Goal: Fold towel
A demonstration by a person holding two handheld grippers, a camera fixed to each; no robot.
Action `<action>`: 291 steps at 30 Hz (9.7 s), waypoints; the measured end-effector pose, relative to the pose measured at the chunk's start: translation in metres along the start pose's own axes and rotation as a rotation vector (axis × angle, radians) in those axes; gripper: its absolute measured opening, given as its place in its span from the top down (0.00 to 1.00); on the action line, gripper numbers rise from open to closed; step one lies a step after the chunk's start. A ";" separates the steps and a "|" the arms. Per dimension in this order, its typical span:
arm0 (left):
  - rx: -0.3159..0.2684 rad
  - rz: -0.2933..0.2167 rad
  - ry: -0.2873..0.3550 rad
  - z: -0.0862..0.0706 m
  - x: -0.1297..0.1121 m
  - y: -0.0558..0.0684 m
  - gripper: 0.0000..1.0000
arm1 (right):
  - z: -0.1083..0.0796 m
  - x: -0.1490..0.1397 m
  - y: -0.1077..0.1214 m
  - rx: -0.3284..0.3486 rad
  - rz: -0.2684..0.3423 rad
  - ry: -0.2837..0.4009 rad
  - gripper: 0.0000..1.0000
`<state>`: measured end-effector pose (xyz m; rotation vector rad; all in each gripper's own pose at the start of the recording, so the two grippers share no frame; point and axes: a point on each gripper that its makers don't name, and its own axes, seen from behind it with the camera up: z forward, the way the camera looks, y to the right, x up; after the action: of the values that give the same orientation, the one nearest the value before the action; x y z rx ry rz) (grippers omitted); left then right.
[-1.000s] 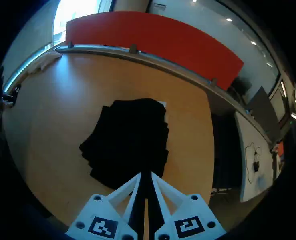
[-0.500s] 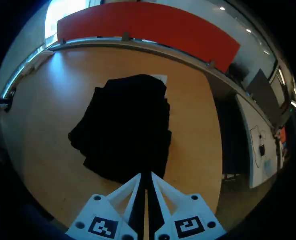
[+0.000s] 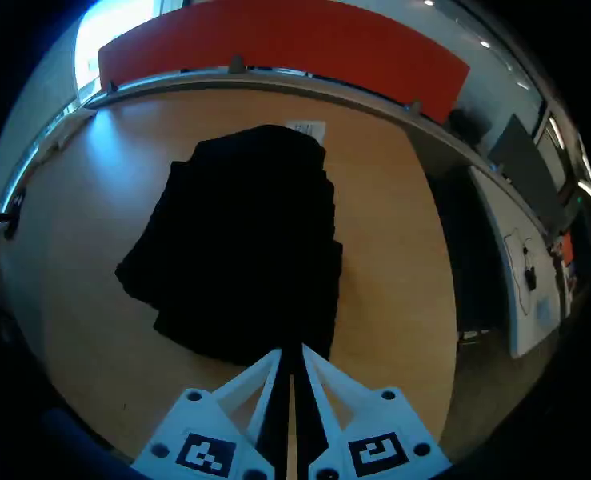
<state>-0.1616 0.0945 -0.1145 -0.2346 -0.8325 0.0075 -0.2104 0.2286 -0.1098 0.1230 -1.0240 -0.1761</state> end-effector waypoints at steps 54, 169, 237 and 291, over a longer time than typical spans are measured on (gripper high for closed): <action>-0.007 -0.007 0.030 -0.006 0.008 -0.001 0.04 | -0.037 0.043 -0.010 -0.038 0.050 0.184 0.00; 0.170 -0.115 0.778 -0.081 0.193 -0.097 0.04 | -0.142 0.273 -0.185 -0.107 0.150 1.023 0.00; 0.201 -0.060 0.875 0.041 0.110 -0.118 0.04 | -0.076 0.229 -0.202 -0.103 0.099 1.073 0.00; 0.204 -0.016 0.862 0.047 0.108 -0.110 0.04 | 0.002 0.185 -0.179 -0.061 0.269 1.072 0.01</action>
<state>-0.1325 0.0078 0.0176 -0.0231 0.0275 -0.0225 -0.1344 0.0159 0.0130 0.0102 0.0403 0.1095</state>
